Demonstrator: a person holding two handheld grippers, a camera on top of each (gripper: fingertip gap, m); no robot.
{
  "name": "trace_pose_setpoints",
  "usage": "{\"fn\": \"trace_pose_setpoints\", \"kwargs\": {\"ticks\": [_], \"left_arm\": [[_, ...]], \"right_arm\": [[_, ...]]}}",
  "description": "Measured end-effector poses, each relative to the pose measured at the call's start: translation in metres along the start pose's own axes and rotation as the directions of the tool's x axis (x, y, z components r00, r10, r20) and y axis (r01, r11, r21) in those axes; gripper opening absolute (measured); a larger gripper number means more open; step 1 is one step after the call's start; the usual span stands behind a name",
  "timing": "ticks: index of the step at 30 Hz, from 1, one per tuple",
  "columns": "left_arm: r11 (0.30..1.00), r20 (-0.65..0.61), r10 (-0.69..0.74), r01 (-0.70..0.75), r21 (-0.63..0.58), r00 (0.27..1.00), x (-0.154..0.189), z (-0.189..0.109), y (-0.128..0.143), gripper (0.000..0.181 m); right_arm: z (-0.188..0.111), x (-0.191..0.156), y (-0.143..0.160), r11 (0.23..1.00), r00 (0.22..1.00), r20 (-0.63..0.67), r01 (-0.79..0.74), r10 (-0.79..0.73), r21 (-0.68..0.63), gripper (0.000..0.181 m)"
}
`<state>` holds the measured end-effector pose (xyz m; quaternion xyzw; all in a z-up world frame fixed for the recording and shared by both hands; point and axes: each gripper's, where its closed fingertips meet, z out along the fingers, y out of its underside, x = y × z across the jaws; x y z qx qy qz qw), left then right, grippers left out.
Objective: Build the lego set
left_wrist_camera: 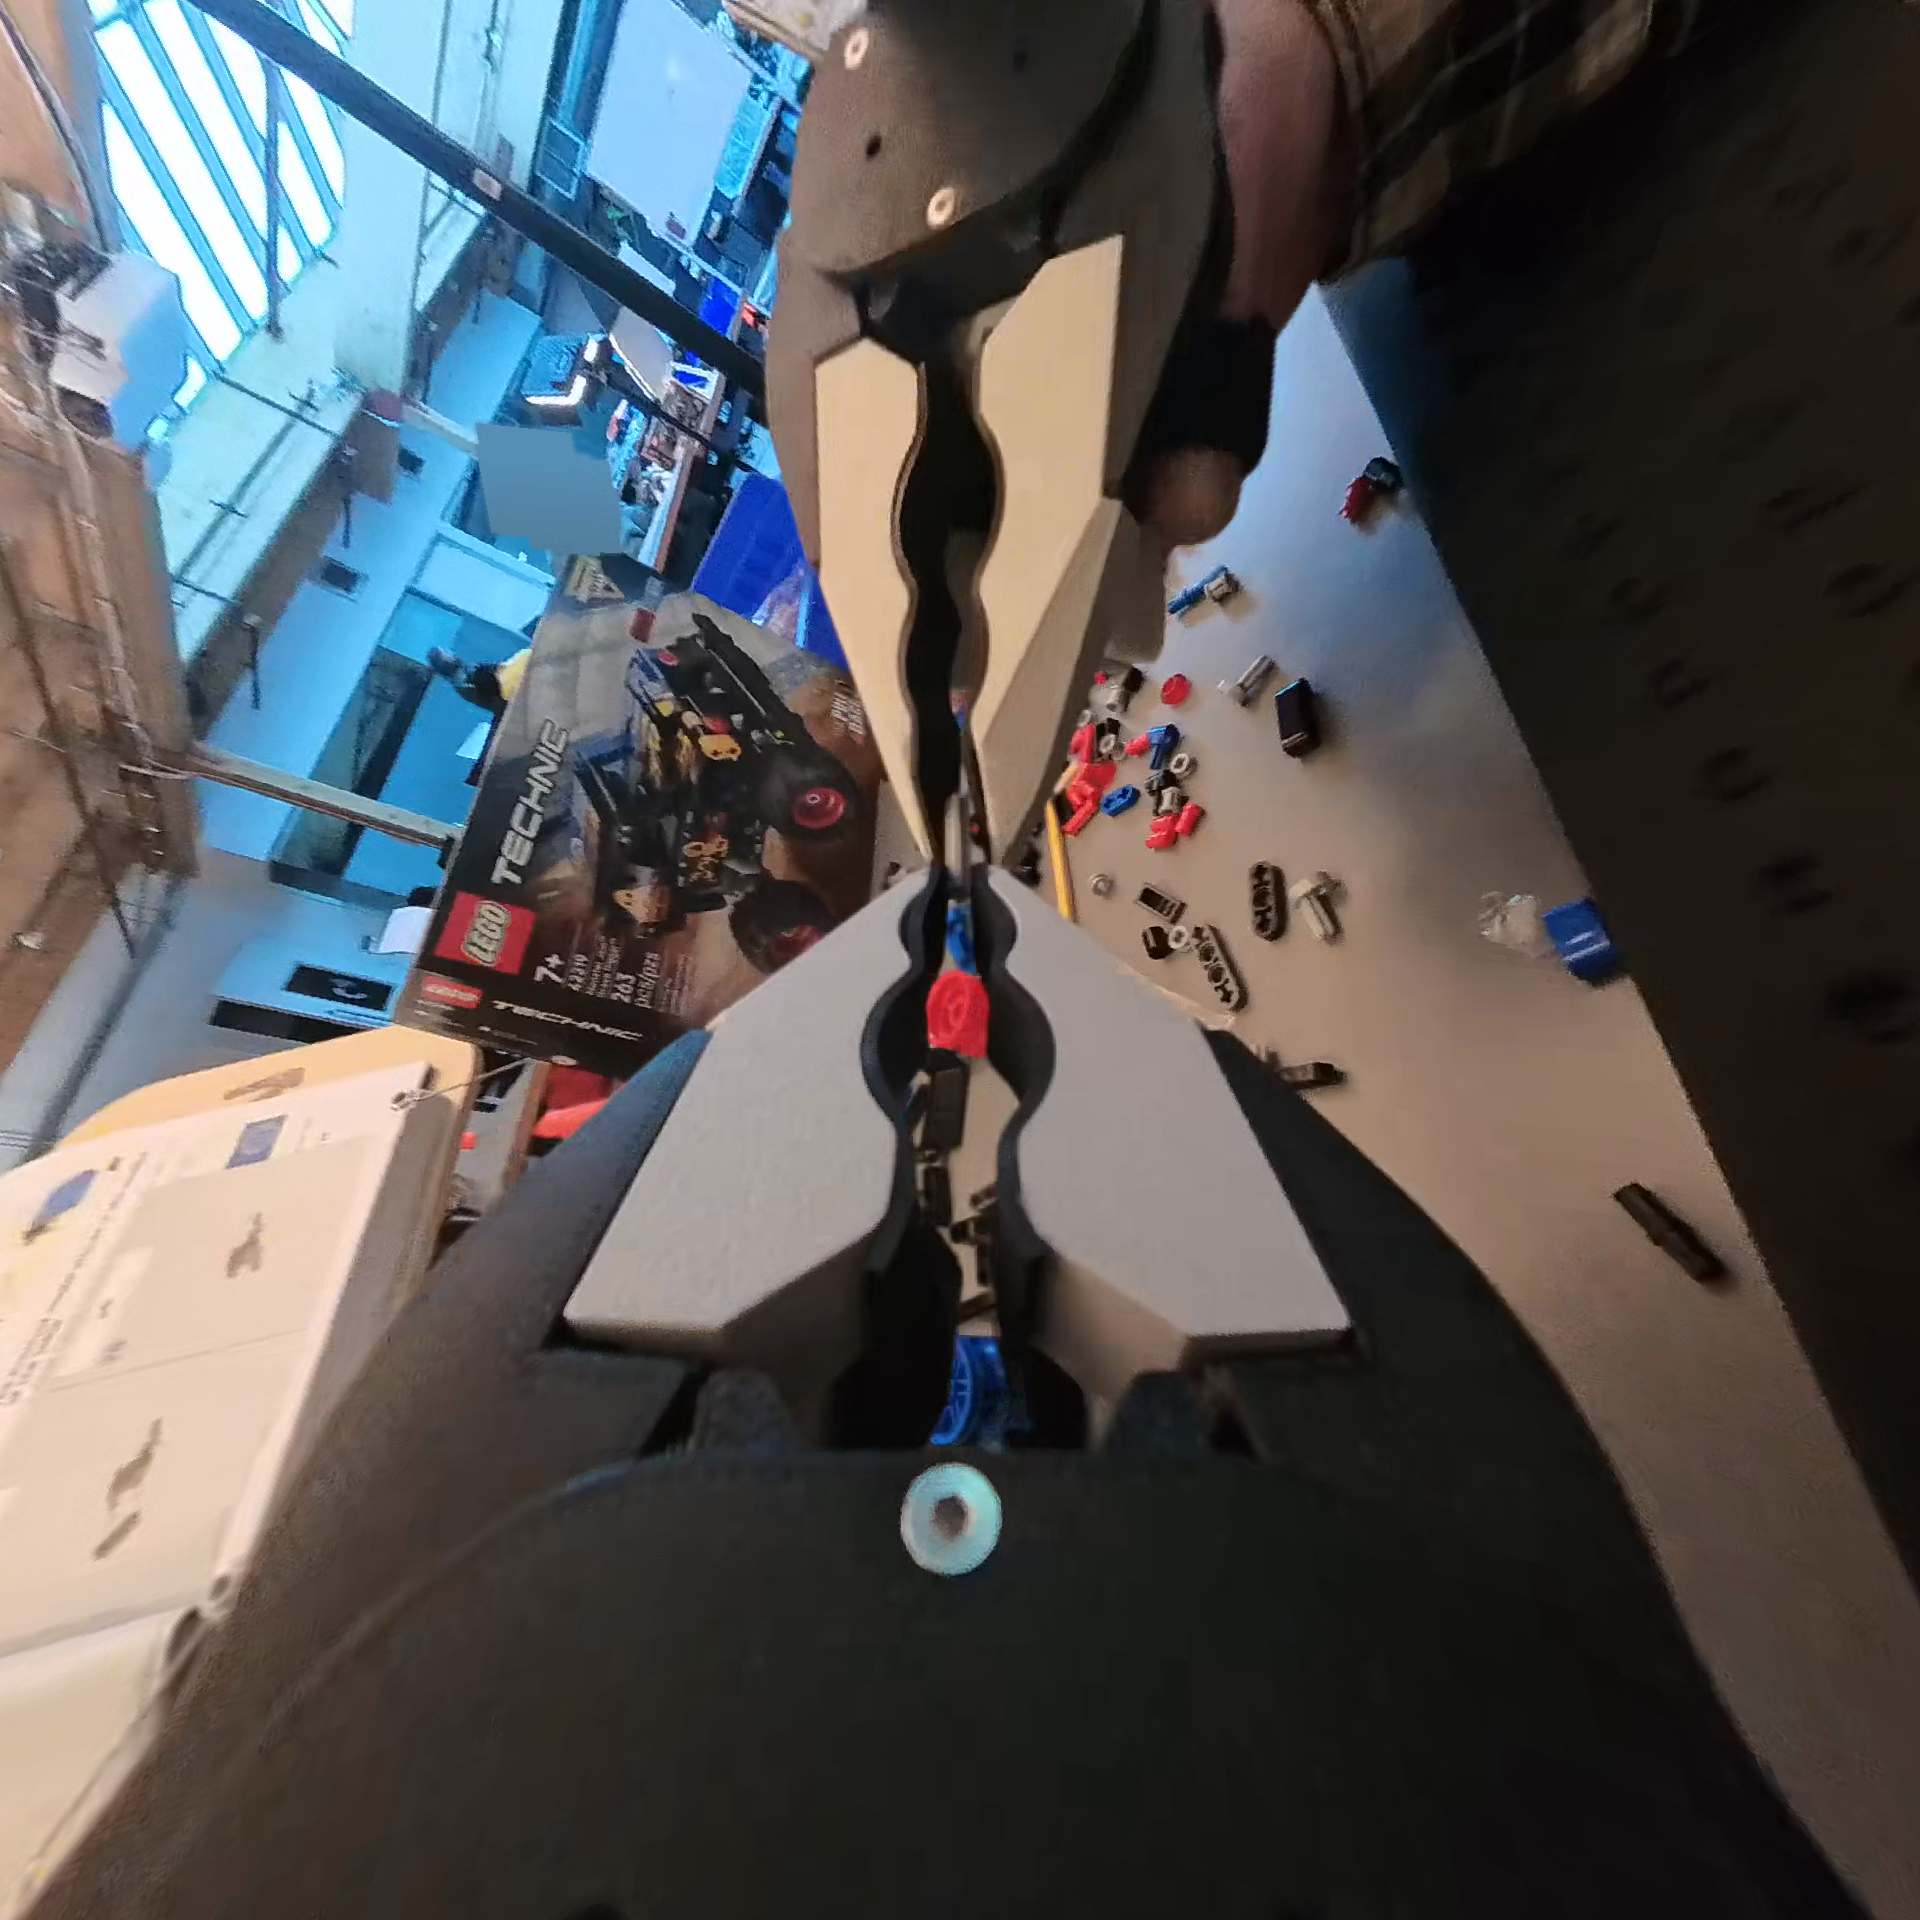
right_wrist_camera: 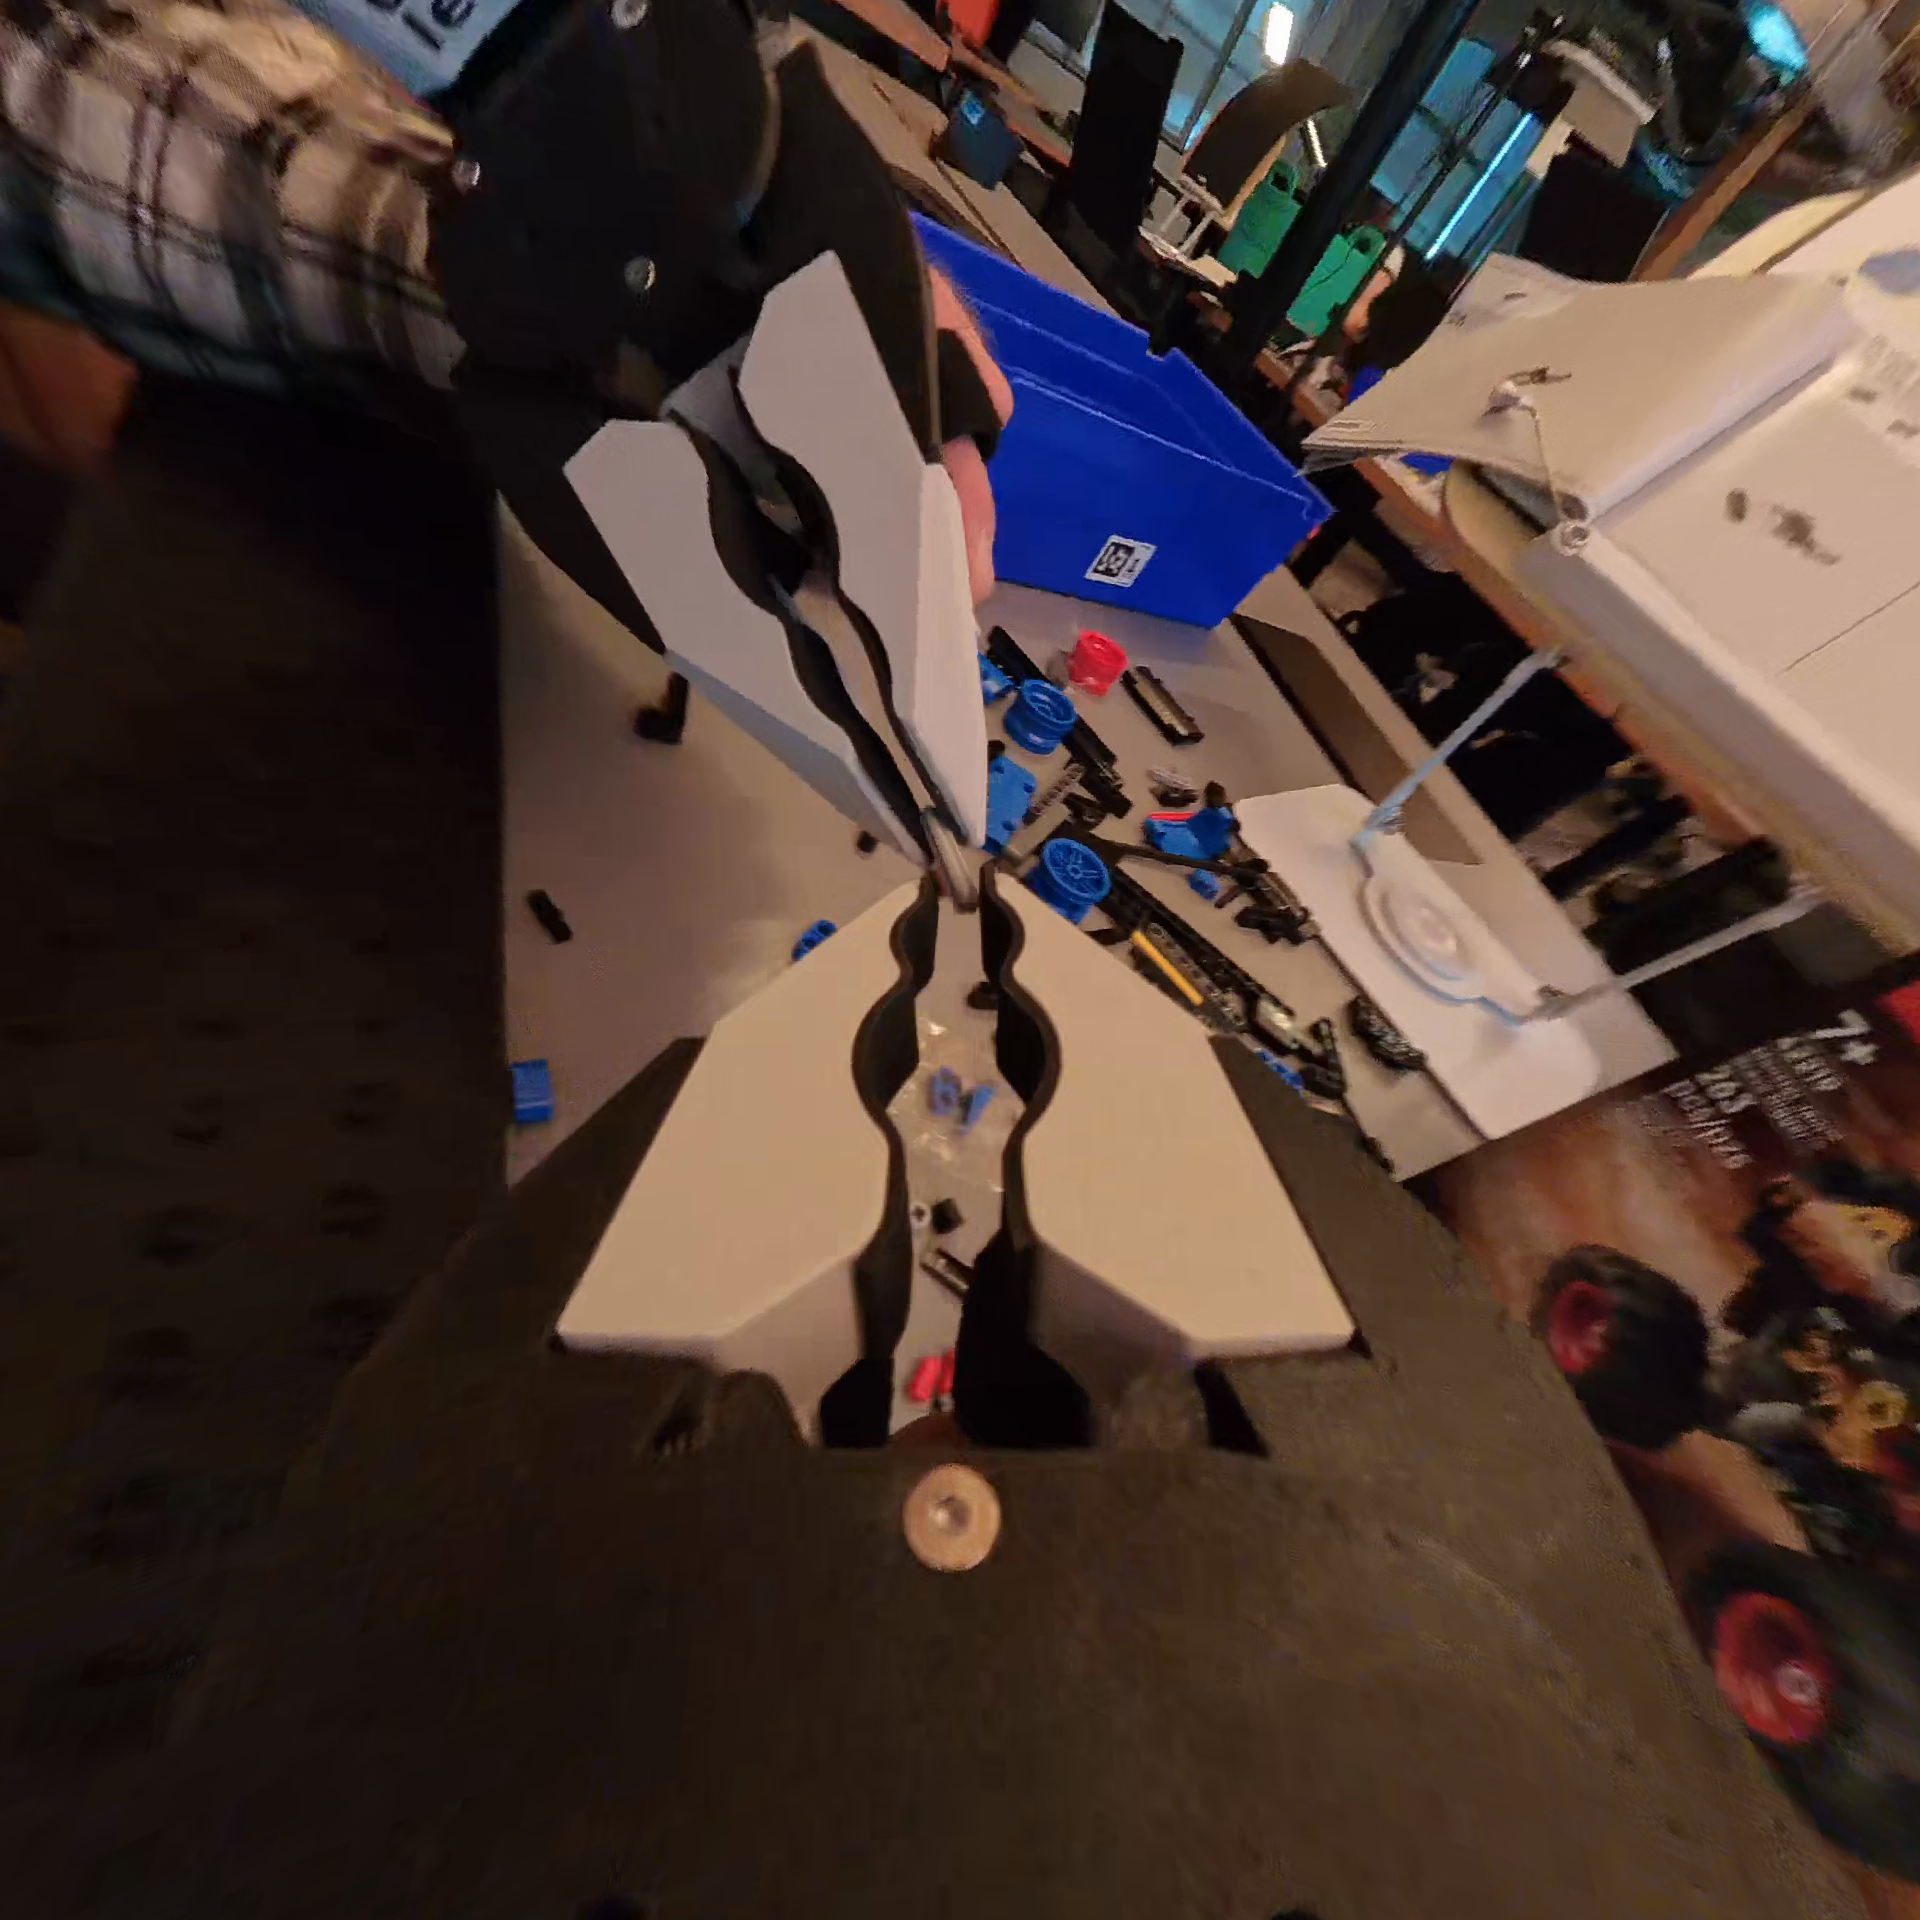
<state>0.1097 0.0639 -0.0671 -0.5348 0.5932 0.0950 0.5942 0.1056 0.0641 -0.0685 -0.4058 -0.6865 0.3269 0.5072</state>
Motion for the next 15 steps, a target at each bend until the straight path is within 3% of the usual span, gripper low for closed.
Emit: {"fn": "trace_pose_setpoints", "kwargs": {"ticks": [5, 10, 15], "left_arm": [[0.993, -0.078, -0.117, 0.118, -0.001, 0.99, 0.005, 0.002, 0.006, 0.003], [0.977, -0.142, -0.213, 0.21, -0.033, 0.967, 0.015, 0.007, 0.016, 0.003], [0.926, -0.293, -0.375, 0.342, -0.159, 0.879, 0.037, 0.006, 0.036, 0.031]], "right_arm": [[0.003, 0.0, 0.006, 0.982, 0.983, -0.065, 0.169, -0.174, -0.078, 0.005], [0.007, -0.005, 0.019, 0.976, 0.984, -0.031, 0.171, -0.176, -0.132, 0.003], [0.006, 0.002, 0.03, 0.975, 0.987, -0.048, 0.141, -0.152, -0.171, 0.003]]}}
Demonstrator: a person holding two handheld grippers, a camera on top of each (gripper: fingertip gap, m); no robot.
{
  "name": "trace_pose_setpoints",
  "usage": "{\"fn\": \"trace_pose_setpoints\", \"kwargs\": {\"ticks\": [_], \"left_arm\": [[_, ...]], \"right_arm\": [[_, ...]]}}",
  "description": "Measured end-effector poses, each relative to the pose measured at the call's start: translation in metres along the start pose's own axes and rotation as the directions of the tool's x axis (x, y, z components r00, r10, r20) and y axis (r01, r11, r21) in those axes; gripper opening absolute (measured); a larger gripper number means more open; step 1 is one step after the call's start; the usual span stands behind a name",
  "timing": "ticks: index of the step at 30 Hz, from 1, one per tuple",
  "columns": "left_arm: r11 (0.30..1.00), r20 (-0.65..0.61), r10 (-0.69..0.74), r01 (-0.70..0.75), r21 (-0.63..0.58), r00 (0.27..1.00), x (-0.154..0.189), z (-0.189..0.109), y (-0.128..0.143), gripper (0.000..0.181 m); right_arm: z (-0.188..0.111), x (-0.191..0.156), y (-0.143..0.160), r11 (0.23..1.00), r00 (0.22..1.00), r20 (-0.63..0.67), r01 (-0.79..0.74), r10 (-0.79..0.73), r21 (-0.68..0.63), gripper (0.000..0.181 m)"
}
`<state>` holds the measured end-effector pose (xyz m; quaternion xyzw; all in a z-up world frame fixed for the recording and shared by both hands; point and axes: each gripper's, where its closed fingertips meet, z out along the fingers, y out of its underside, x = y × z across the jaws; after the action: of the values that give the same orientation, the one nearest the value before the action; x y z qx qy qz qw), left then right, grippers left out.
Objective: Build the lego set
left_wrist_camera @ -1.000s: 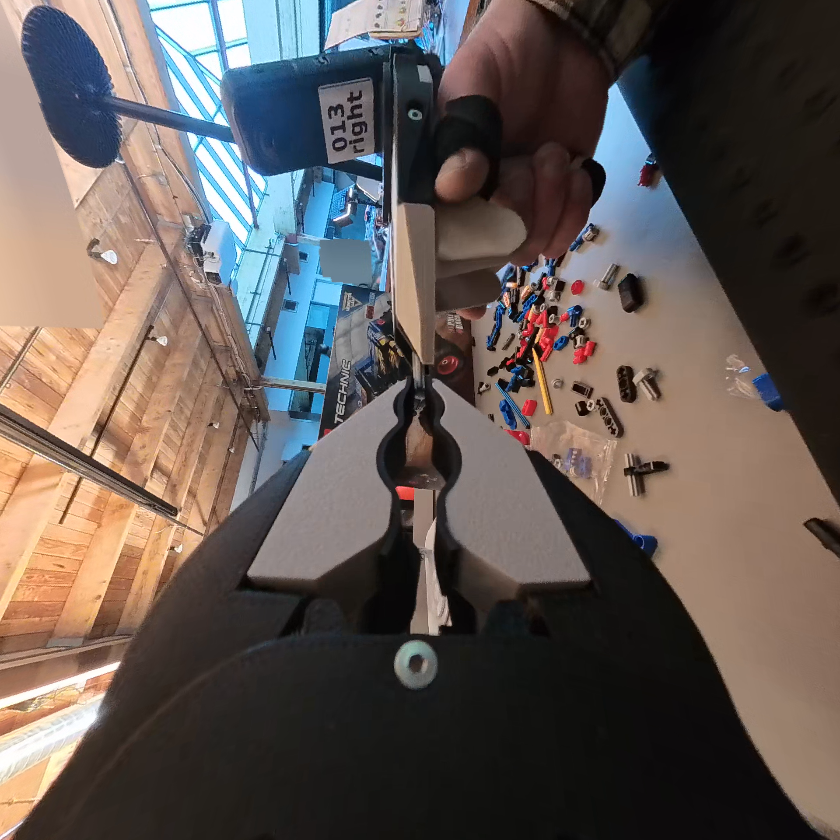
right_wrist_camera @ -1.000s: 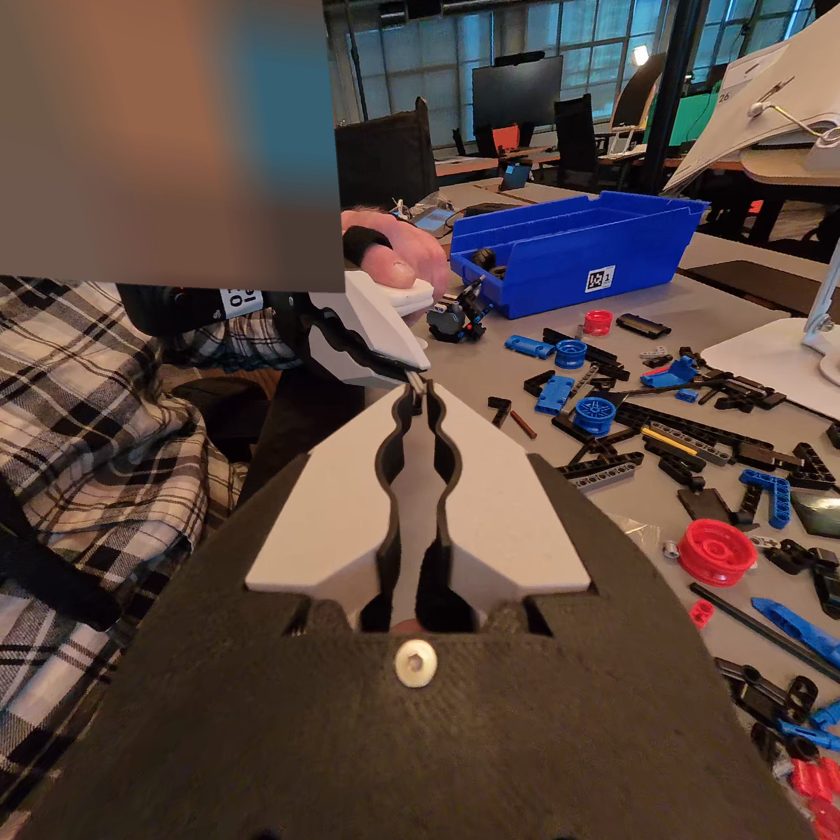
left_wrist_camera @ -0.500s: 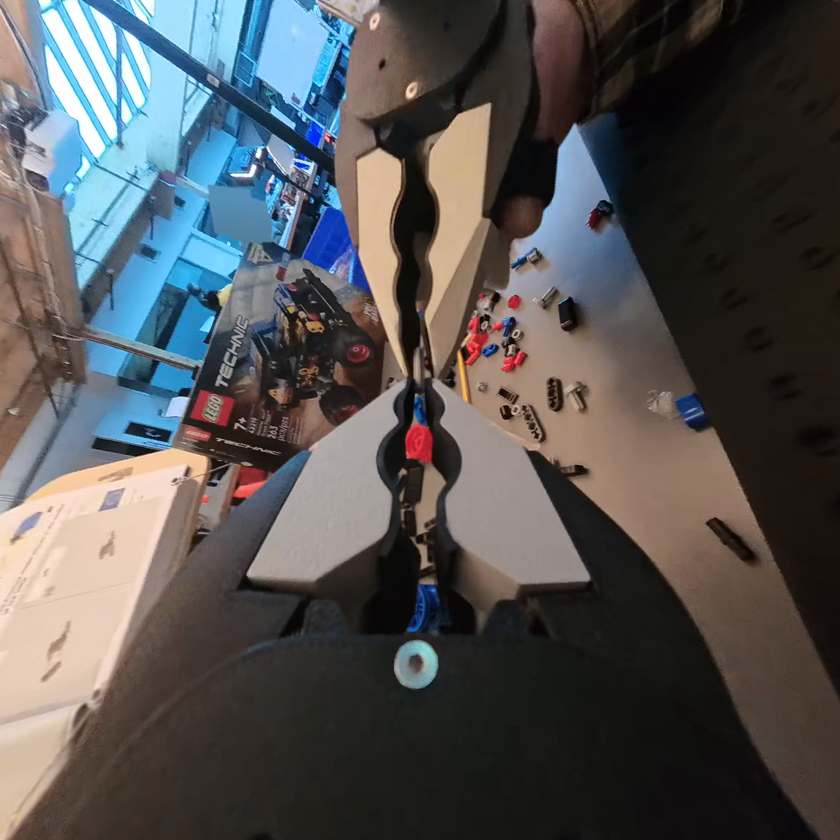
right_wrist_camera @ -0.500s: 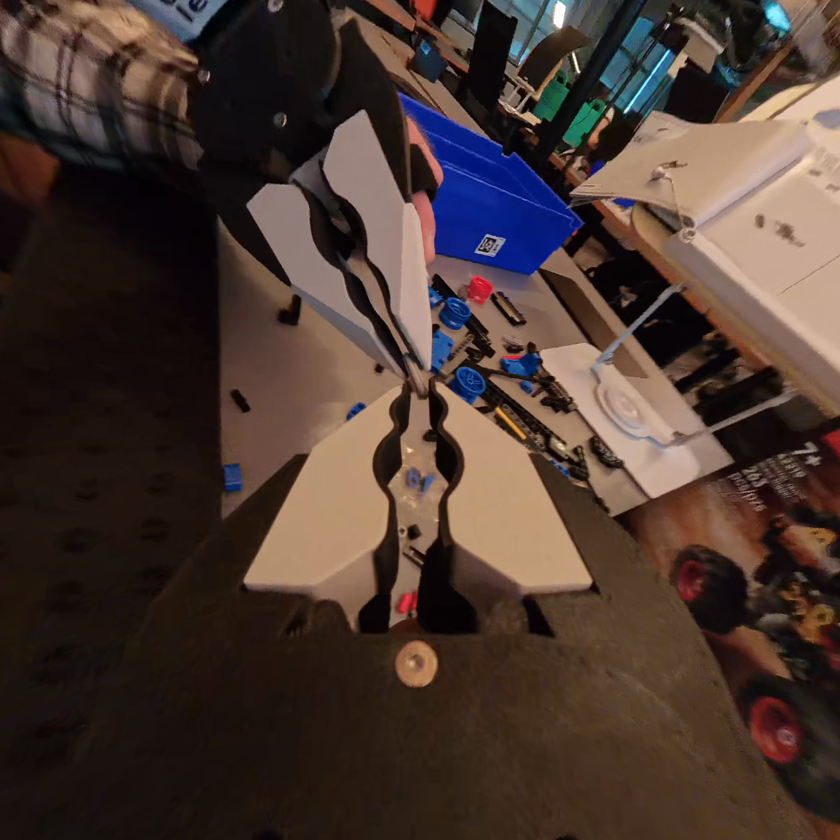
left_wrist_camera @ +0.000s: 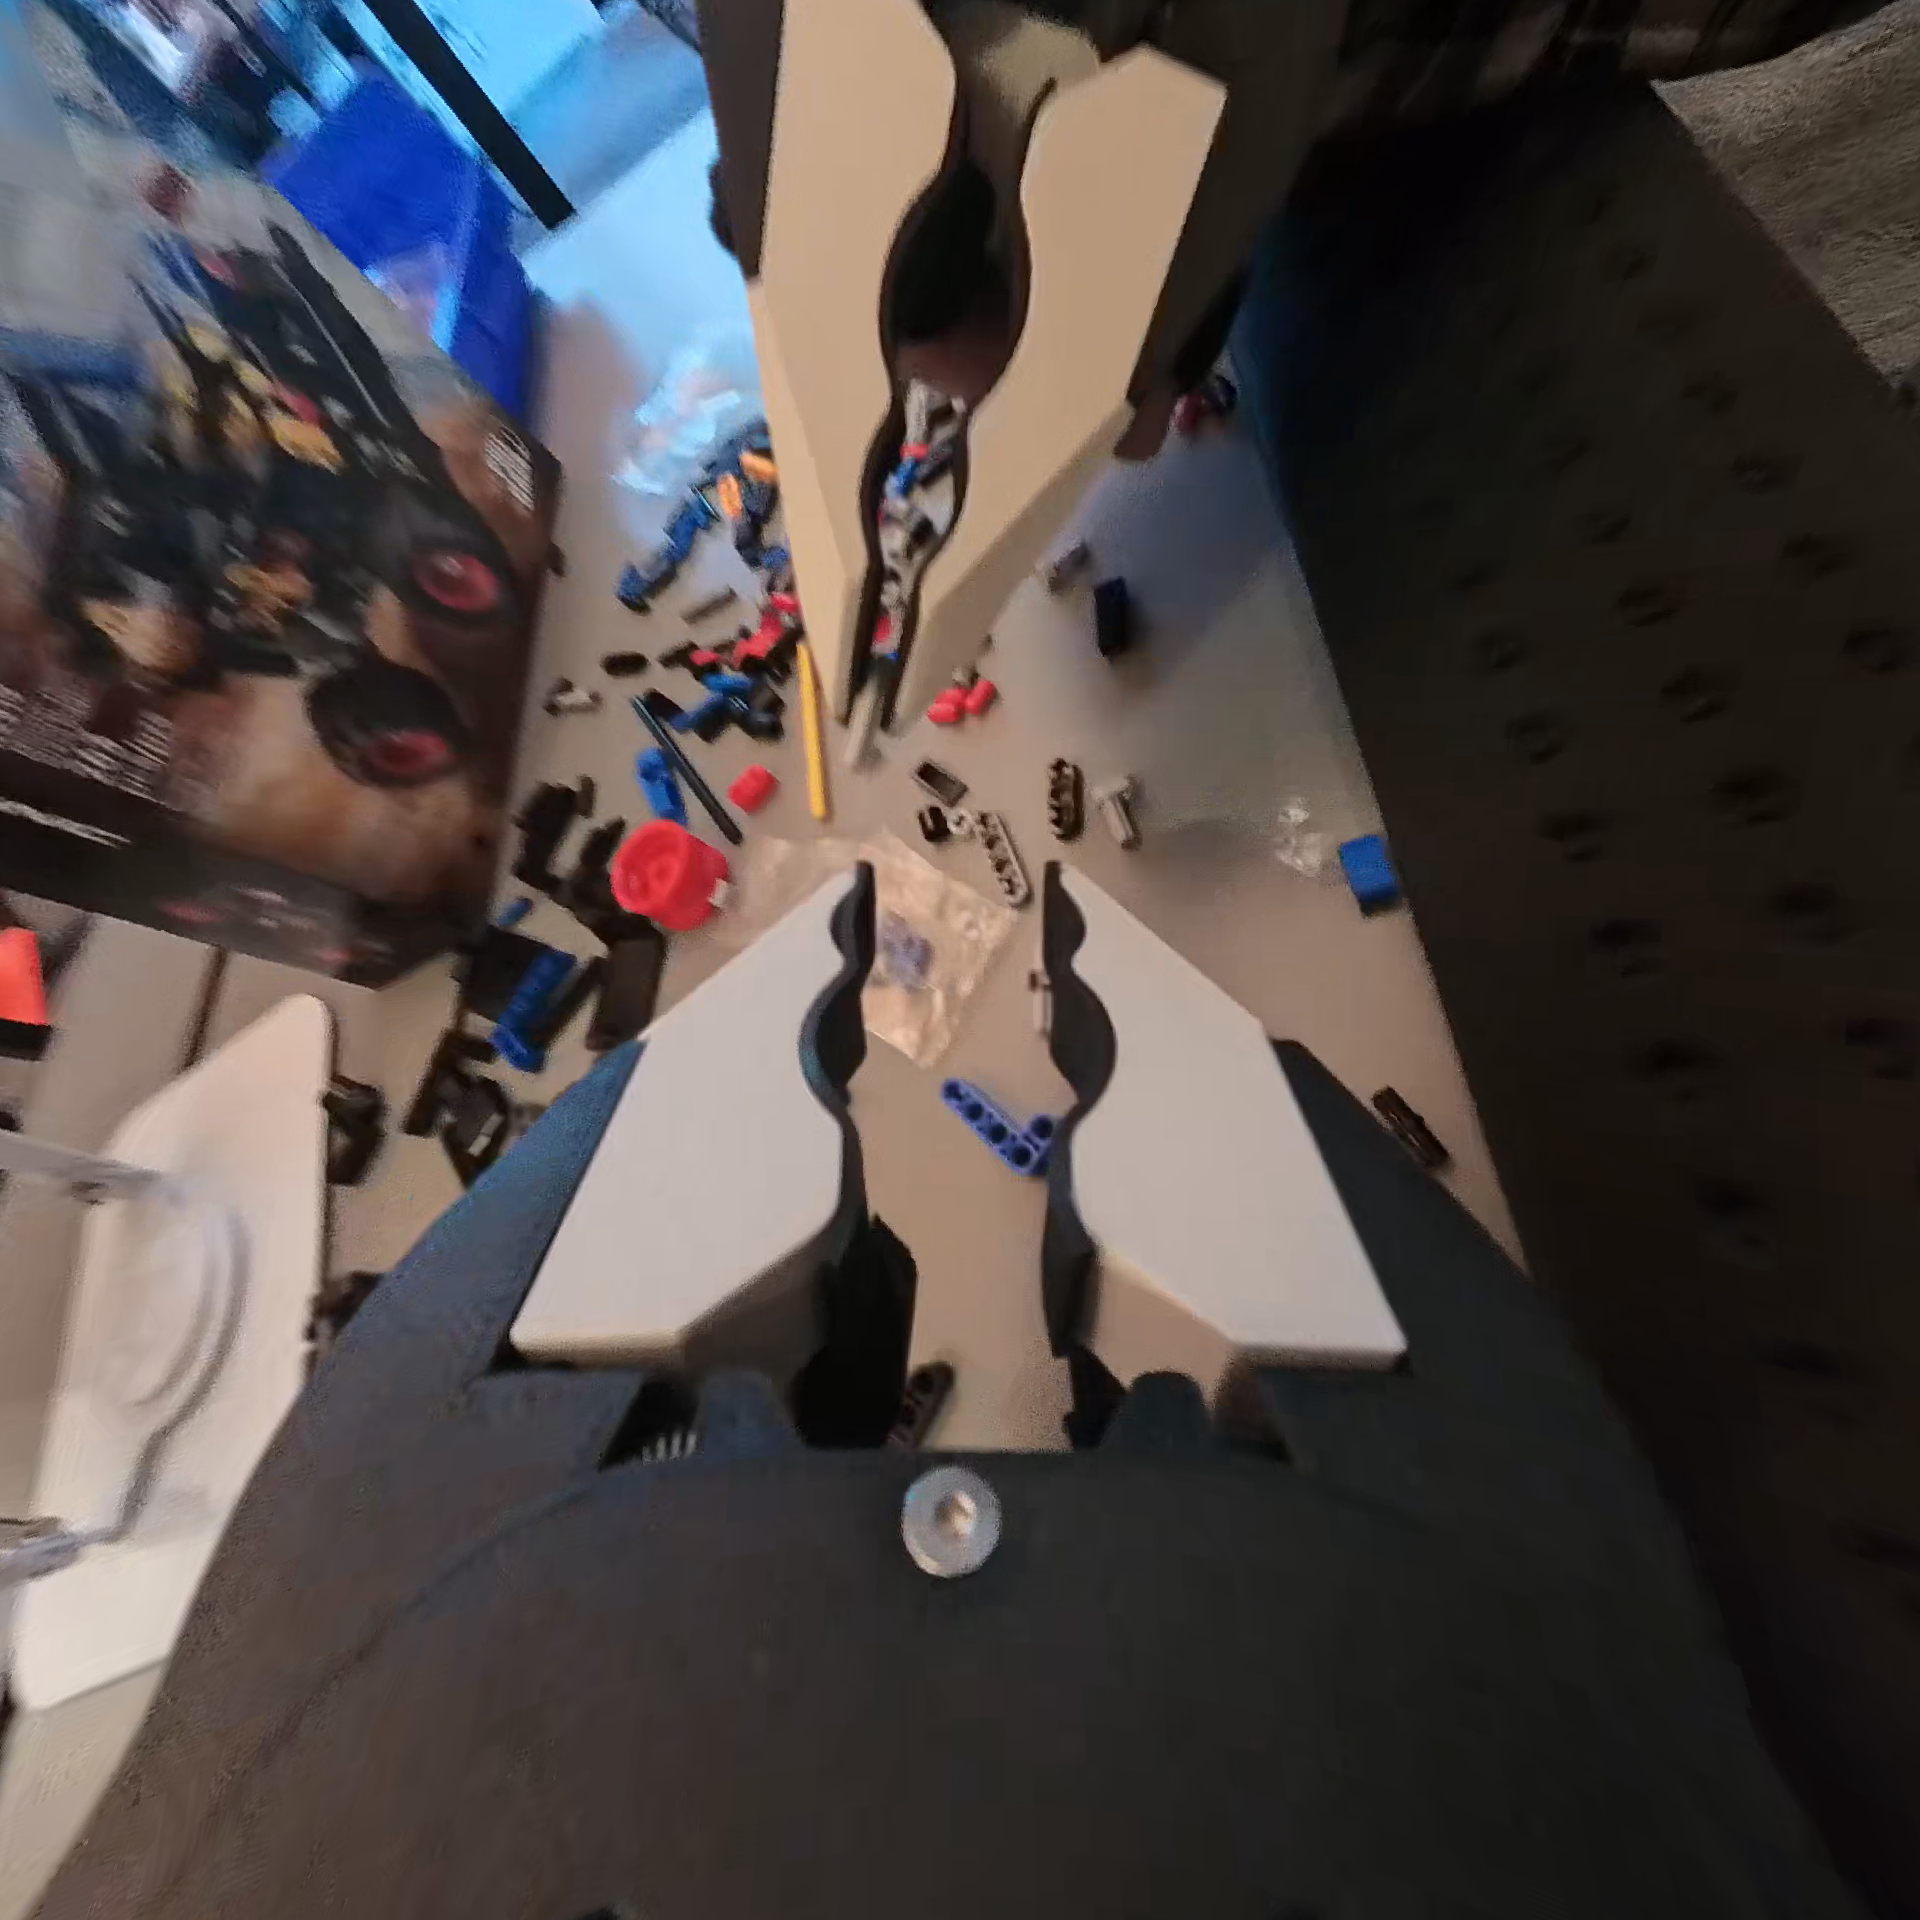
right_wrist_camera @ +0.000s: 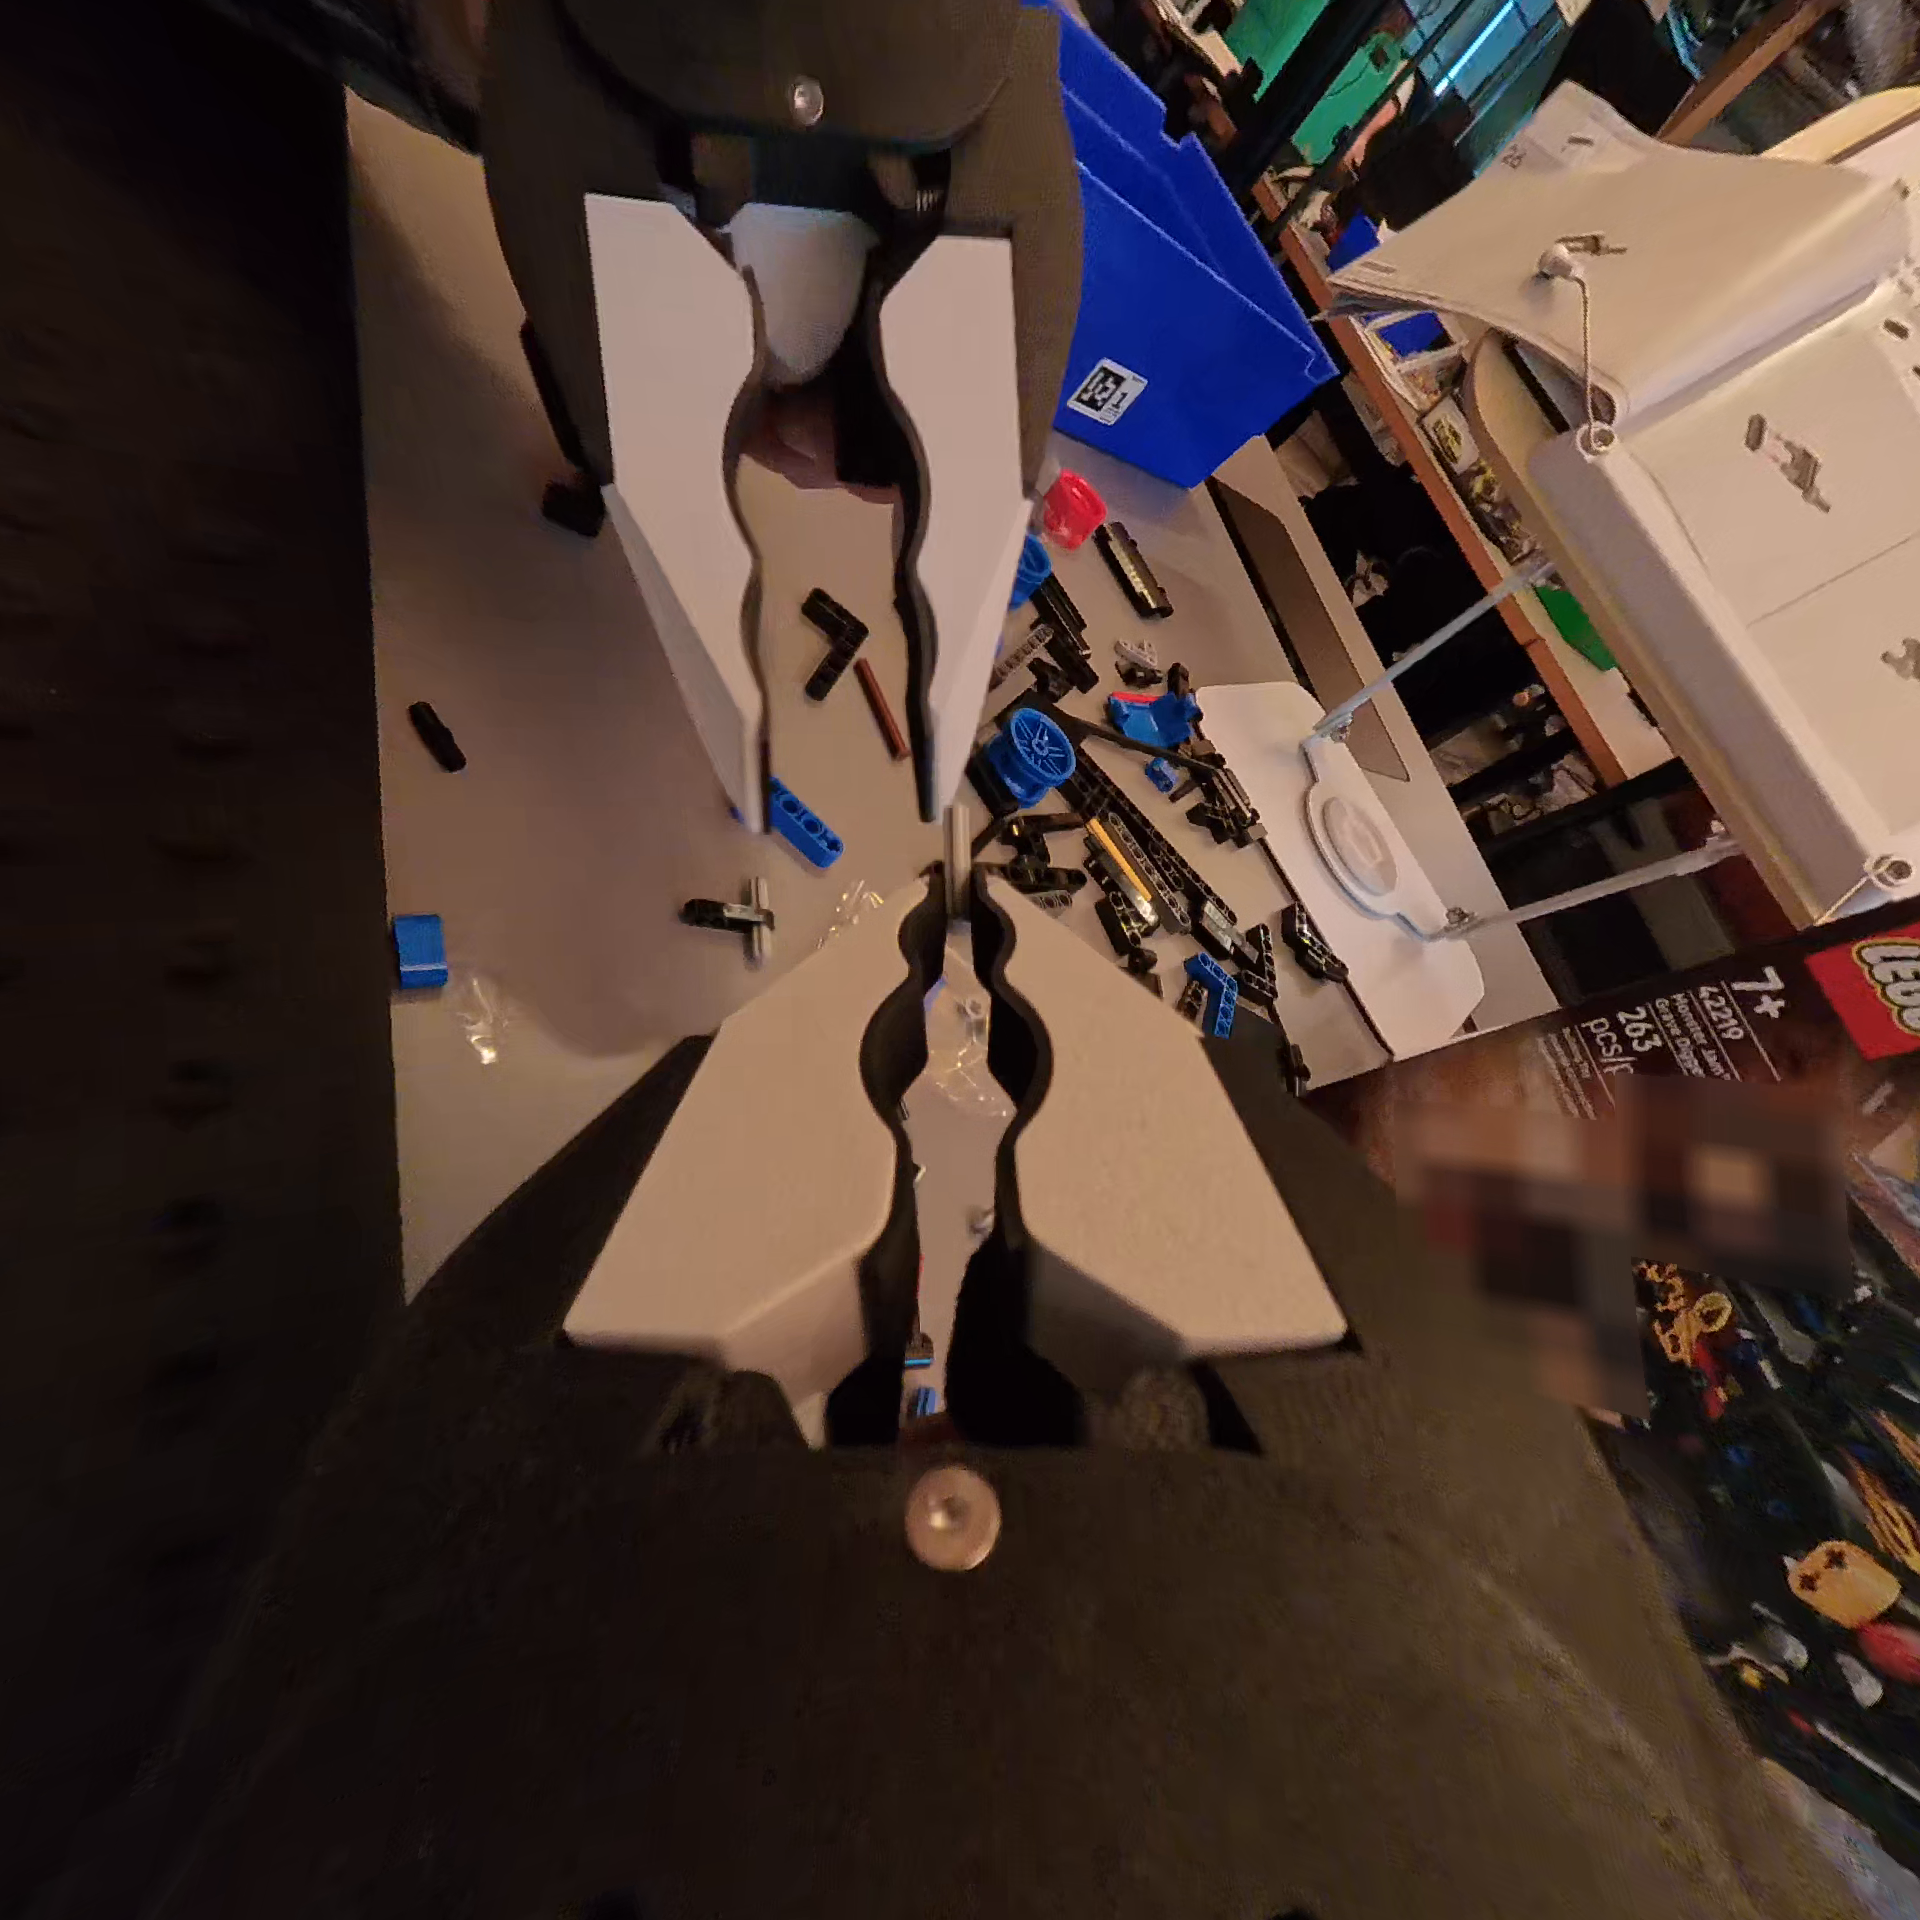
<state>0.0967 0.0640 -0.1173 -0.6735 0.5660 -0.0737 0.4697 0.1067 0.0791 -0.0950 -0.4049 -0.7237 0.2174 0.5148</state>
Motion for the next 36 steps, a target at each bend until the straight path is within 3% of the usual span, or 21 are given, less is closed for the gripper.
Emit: {"fn": "trace_pose_setpoints", "kwargs": {"ticks": [6, 9, 15, 18, 22, 25, 29, 34, 36], "left_arm": [[0.979, -0.163, -0.105, 0.073, -0.191, 0.981, 0.026, 0.013, 0.031, 0.046], [0.967, -0.203, -0.129, 0.077, -0.244, 0.971, 0.035, 0.019, 0.038, 0.043], [0.96, -0.195, -0.176, 0.124, -0.251, 0.965, 0.033, 0.022, 0.039, 0.026], [0.96, -0.205, -0.178, 0.124, -0.251, 0.962, 0.036, 0.024, 0.039, 0.007], [0.96, -0.199, -0.189, 0.139, -0.243, 0.962, 0.034, 0.025, 0.039, 0.007], [0.955, -0.194, -0.214, 0.164, -0.246, 0.957, 0.032, 0.023, 0.039, 0.025], [0.949, -0.222, -0.258, 0.204, -0.241, 0.94, 0.037, 0.026, 0.035, 0.034], [0.95, -0.201, -0.253, 0.204, -0.237, 0.946, 0.037, 0.03, 0.034, 0.014], [0.95, -0.201, -0.254, 0.206, -0.234, 0.946, 0.036, 0.03, 0.034, 0.014]], "right_arm": [[0.003, -0.003, 0.007, 1.0, 1.0, 0.011, 0.0, 0.001, -0.027, 0.003], [0.004, -0.003, 0.007, 1.0, 1.0, 0.011, -0.004, 0.004, -0.028, 0.003], [0.005, -0.003, 0.008, 1.0, 1.0, 0.012, -0.011, 0.011, -0.028, 0.004], [0.005, -0.004, 0.008, 1.0, 1.0, 0.013, -0.013, 0.013, -0.028, 0.003], [0.004, -0.003, 0.009, 0.999, 1.0, 0.011, -0.015, 0.015, -0.029, 0.003], [0.004, -0.003, 0.01, 0.999, 1.0, 0.011, -0.018, 0.018, -0.03, 0.003], [0.005, -0.003, 0.01, 0.999, 1.0, 0.014, -0.018, 0.018, -0.032, 0.004], [0.004, -0.003, 0.01, 0.999, 1.0, 0.013, -0.018, 0.019, -0.031, 0.003], [0.004, -0.003, 0.011, 0.999, 1.0, 0.013, -0.018, 0.019, -0.031, 0.004]]}}
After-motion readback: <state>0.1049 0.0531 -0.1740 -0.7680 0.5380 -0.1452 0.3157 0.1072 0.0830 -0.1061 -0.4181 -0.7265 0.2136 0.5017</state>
